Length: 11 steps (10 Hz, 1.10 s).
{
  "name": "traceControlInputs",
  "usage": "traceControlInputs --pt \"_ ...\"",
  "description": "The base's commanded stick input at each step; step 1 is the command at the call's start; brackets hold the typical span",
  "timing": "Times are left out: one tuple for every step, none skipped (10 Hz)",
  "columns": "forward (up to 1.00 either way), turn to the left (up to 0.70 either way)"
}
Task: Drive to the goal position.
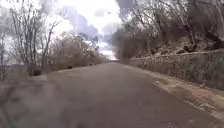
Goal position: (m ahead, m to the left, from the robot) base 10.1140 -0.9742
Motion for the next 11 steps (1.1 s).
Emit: traceControlInputs --pt "0.7 0.0" --pt "0.7 0.0" --pt "0.7 0.0" --pt "0.7 0.0" --pt "0.7 0.0" --pt "0.7 0.0" --pt "0.7 0.0" --pt "0.7 0.0" --pt "0.7 0.0" --pt "0.7 0.0" --pt "0.69 0.0"
